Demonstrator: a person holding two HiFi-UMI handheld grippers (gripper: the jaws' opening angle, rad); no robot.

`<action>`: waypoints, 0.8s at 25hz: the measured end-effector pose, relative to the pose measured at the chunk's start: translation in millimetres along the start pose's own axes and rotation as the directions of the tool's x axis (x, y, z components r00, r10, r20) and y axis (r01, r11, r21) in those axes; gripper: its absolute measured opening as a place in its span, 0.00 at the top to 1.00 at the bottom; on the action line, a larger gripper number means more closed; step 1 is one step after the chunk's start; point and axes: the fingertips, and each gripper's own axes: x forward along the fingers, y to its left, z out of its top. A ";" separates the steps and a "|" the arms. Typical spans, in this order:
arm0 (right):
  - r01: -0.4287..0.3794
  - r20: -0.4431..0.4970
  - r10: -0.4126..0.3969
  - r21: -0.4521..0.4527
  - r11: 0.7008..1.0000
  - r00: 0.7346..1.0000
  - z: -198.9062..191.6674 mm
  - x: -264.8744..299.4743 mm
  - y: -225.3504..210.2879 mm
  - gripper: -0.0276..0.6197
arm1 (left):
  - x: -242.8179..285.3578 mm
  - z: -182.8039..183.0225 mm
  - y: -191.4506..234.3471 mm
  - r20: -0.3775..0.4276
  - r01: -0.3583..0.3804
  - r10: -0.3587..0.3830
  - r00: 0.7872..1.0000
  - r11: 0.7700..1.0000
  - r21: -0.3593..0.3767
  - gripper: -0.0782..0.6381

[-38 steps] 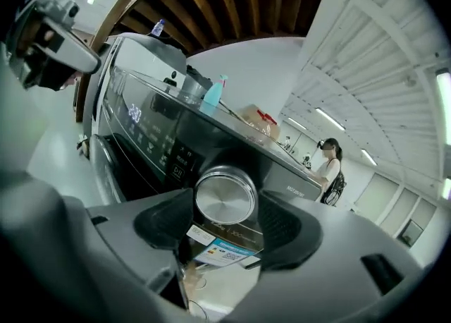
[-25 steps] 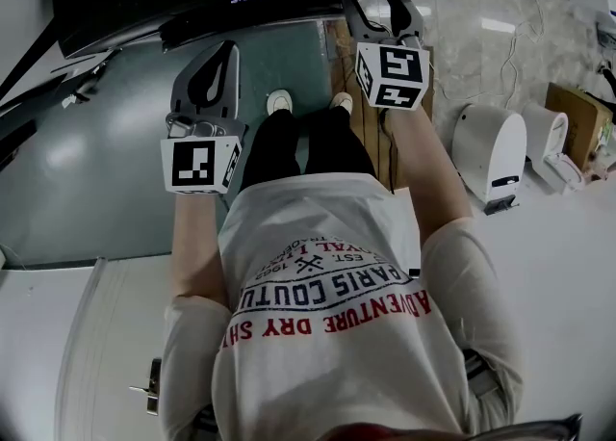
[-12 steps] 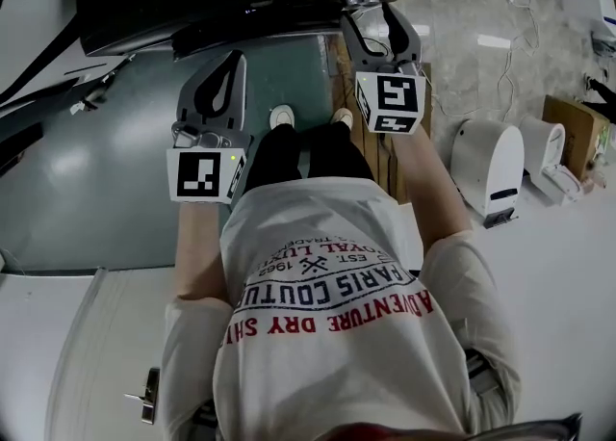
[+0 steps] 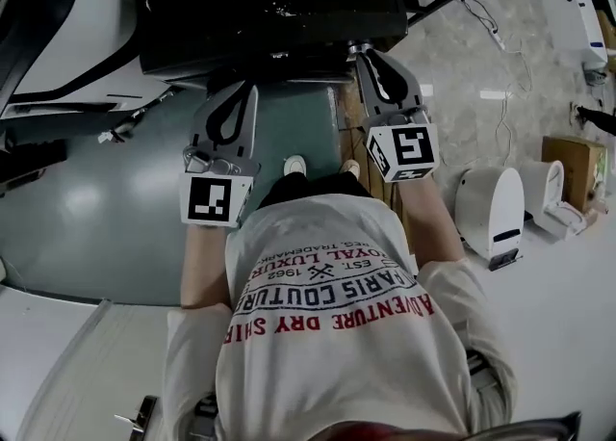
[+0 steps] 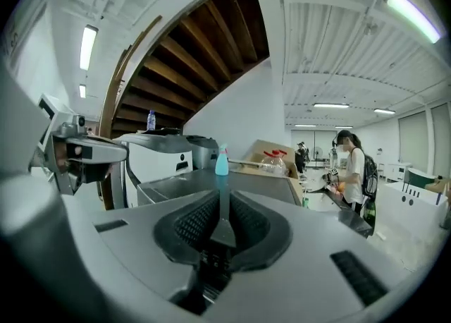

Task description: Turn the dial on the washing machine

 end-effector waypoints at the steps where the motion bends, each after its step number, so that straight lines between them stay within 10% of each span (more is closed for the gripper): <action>1: 0.006 0.020 -0.006 0.001 1.000 1.000 9.6 -3.7 0.6 0.86 | -2.8 7.4 1.3 0.009 0.002 -0.002 1.000 1.000 0.016 0.87; 20: 0.085 0.133 -0.081 -0.028 0.996 0.988 62.1 -41.8 11.8 0.91 | -35.7 38.7 26.3 0.026 0.002 -0.003 1.000 1.000 0.018 0.87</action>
